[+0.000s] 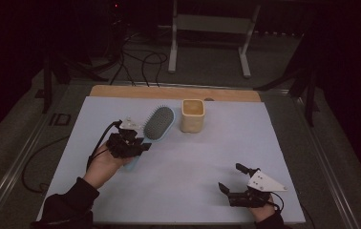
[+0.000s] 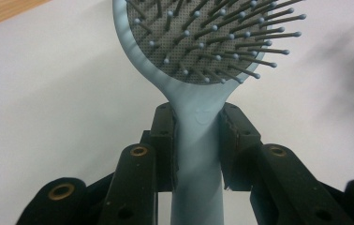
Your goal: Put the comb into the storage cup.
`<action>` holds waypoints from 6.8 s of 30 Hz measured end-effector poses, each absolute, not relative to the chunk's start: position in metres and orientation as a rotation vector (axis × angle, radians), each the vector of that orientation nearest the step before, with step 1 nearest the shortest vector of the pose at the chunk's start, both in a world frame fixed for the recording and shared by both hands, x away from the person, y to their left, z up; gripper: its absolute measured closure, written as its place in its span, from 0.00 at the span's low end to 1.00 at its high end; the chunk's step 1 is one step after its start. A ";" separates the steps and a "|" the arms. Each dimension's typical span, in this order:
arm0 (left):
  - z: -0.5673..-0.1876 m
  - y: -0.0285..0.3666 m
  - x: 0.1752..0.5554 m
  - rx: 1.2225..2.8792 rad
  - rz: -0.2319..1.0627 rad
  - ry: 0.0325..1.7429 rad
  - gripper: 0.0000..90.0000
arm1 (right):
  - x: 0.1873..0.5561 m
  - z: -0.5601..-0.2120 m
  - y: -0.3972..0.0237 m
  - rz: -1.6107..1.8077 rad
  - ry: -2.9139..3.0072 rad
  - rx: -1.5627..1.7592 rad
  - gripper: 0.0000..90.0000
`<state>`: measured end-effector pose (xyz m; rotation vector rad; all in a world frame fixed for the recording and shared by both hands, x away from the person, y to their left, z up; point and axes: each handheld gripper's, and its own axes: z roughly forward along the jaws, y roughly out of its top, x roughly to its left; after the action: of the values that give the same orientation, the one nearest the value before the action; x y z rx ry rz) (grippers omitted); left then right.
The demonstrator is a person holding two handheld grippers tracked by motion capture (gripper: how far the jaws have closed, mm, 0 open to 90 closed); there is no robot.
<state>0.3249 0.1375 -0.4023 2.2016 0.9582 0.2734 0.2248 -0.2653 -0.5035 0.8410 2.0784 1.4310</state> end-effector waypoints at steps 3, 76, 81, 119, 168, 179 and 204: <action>-0.399 0.135 0.327 2.178 0.288 0.941 0.78 | 0.225 -0.503 -0.265 1.433 2.078 0.841 0.09; -0.358 0.028 0.420 1.725 0.438 0.679 0.78 | 0.224 -0.501 -0.268 1.455 2.060 0.843 0.09; -0.361 0.022 0.428 1.706 0.428 0.671 0.78 | 0.224 -0.501 -0.268 1.456 2.060 0.844 0.09; -0.396 0.000 0.486 1.543 0.456 0.714 0.78 | 0.223 -0.501 -0.273 1.505 2.046 0.857 0.09; -0.456 -0.001 0.477 1.600 0.476 0.801 0.78 | 0.223 -0.502 -0.272 1.505 2.056 0.851 0.09; -0.456 0.000 0.476 1.597 0.460 0.812 0.45 | 0.224 -0.502 -0.271 1.507 2.063 0.851 0.09; -0.451 0.013 0.469 1.641 0.400 0.790 0.00 | 0.224 -0.503 -0.270 1.499 2.069 0.848 0.09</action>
<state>0.4692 0.0135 -0.4512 1.6408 0.7896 0.4002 0.2240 -0.2702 -0.5029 0.8476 2.0693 1.4987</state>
